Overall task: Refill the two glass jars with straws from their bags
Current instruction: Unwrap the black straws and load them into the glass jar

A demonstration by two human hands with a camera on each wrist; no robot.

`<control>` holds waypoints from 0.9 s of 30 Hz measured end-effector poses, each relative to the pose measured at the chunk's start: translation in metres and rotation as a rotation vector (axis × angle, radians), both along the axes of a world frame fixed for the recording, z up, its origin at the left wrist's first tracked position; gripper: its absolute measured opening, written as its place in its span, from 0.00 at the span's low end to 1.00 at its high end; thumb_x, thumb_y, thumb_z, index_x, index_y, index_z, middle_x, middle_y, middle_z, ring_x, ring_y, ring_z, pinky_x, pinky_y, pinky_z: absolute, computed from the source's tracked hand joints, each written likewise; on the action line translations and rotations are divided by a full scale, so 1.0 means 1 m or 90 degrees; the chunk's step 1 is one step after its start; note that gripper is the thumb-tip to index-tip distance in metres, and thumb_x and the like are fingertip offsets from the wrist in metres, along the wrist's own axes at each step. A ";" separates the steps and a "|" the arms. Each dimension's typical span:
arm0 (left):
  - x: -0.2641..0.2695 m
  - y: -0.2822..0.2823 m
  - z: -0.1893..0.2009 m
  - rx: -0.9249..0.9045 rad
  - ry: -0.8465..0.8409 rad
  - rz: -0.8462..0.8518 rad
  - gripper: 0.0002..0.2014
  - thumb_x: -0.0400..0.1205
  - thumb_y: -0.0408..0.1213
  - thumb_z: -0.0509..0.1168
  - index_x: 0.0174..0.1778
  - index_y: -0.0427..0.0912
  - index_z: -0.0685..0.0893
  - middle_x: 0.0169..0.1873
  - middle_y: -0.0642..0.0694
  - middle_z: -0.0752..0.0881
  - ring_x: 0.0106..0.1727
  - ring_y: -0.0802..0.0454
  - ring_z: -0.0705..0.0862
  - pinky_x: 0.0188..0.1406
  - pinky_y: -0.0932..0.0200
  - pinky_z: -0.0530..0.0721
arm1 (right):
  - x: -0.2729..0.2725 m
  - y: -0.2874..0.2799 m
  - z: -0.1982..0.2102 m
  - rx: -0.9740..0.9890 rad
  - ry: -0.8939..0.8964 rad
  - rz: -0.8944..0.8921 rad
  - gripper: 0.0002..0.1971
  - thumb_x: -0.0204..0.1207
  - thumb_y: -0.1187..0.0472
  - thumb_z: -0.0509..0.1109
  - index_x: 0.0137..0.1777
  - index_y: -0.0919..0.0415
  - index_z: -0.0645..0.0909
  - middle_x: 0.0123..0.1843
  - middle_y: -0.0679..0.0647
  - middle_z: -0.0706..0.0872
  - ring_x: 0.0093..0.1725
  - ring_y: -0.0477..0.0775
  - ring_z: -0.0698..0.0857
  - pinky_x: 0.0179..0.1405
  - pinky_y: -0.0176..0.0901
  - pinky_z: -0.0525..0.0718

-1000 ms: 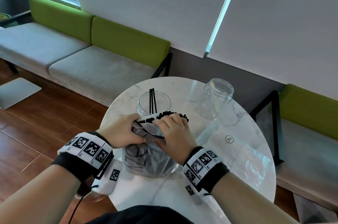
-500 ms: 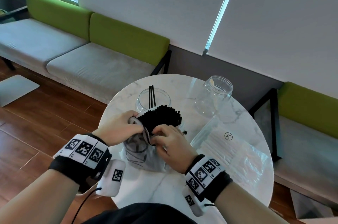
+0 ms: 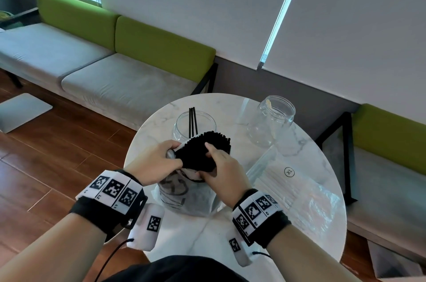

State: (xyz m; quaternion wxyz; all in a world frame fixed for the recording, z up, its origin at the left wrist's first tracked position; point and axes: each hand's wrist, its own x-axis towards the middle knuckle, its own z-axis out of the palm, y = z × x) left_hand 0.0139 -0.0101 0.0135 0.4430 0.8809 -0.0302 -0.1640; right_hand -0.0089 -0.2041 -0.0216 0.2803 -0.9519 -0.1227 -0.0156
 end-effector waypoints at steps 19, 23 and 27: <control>-0.005 0.001 0.004 0.080 -0.011 0.020 0.15 0.76 0.37 0.65 0.58 0.52 0.78 0.47 0.44 0.86 0.49 0.49 0.83 0.51 0.53 0.81 | 0.028 -0.008 -0.005 -0.136 -0.241 -0.023 0.15 0.73 0.44 0.61 0.47 0.53 0.82 0.52 0.47 0.81 0.56 0.54 0.76 0.62 0.48 0.68; -0.005 -0.001 0.002 0.073 -0.017 0.008 0.15 0.75 0.37 0.66 0.56 0.54 0.78 0.43 0.47 0.84 0.46 0.51 0.81 0.45 0.57 0.79 | 0.021 0.001 0.006 -0.120 -0.229 -0.016 0.18 0.68 0.55 0.67 0.59 0.52 0.78 0.62 0.49 0.76 0.63 0.54 0.71 0.65 0.51 0.69; -0.007 -0.002 0.005 0.055 -0.015 0.002 0.19 0.71 0.40 0.67 0.59 0.49 0.78 0.43 0.45 0.85 0.45 0.49 0.82 0.48 0.54 0.80 | 0.016 0.017 0.007 -0.100 -0.244 0.147 0.22 0.69 0.57 0.61 0.65 0.50 0.78 0.64 0.47 0.79 0.66 0.51 0.71 0.65 0.47 0.63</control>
